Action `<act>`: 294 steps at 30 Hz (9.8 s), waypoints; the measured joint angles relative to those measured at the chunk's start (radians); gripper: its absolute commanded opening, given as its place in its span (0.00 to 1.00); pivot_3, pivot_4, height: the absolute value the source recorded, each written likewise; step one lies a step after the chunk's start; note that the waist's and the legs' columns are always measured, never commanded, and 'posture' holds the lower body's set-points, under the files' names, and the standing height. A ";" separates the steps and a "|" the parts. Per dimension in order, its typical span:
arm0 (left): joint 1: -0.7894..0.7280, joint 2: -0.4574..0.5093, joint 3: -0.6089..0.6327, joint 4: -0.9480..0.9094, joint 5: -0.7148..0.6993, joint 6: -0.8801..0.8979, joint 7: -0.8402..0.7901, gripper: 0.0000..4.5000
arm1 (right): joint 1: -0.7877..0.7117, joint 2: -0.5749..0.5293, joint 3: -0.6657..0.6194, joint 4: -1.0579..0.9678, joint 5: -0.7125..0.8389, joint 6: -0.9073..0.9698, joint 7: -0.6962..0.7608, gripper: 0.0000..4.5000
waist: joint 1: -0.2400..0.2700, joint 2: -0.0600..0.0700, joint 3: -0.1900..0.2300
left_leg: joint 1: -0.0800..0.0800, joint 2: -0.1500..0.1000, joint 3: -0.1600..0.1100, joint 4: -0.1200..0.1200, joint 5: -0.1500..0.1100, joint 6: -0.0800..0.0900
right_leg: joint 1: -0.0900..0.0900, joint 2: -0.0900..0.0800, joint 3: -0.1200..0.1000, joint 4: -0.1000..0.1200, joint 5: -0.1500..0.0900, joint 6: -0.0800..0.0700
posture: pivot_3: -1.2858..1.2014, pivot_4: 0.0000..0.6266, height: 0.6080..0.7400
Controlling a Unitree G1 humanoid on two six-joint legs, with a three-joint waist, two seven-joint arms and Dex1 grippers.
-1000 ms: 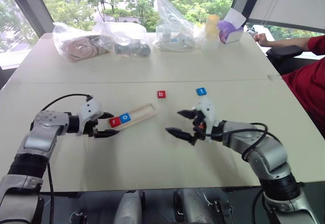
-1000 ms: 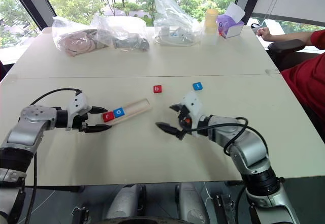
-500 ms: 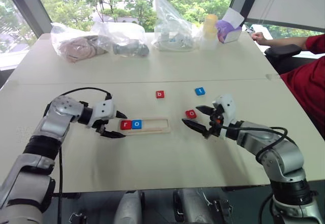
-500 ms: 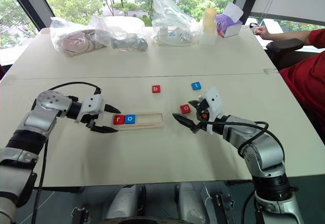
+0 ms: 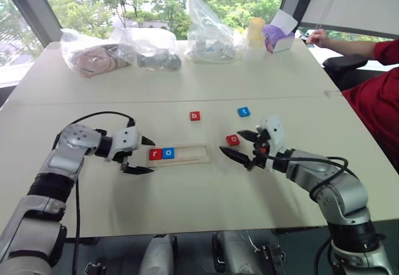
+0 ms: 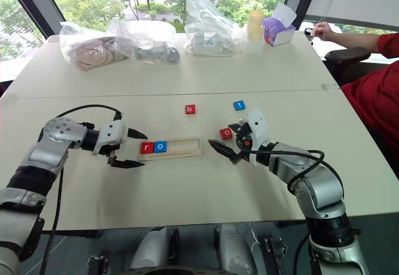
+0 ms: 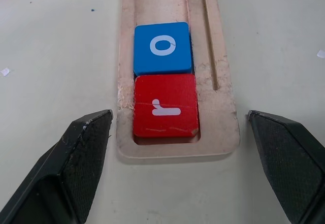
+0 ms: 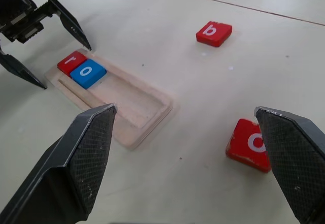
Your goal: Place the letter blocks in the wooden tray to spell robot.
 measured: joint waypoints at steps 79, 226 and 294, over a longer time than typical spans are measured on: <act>0.141 -0.031 0.032 -0.712 -0.302 0.627 0.422 1.00 | 0.109 0.404 0.013 -0.331 -0.551 0.576 -0.481 0.80 | -0.014 0.001 0.001 | -0.002 0.009 0.001 -0.004 0.000 -0.001 | -0.004 0.007 0.000 -0.005 0.001 -0.010 | 0.52 0.24 1.00; 0.137 -0.051 0.030 -0.665 -0.303 0.635 0.433 1.00 | -0.090 0.313 0.080 0.139 -0.476 0.128 -0.243 0.68 | -0.018 -0.004 0.004 | 0.003 0.010 0.020 -0.003 -0.001 0.000 | -0.008 0.010 0.019 -0.001 0.004 -0.006 | 0.52 0.24 1.00; 0.259 0.145 0.235 -0.925 -0.520 0.830 0.304 1.00 | -0.450 -0.213 0.210 1.193 -0.466 -1.130 0.913 0.77 | -0.017 -0.004 0.005 | 0.008 0.008 0.021 -0.001 -0.002 0.003 | -0.001 0.008 0.020 -0.002 0.003 -0.001 | 0.52 0.24 1.00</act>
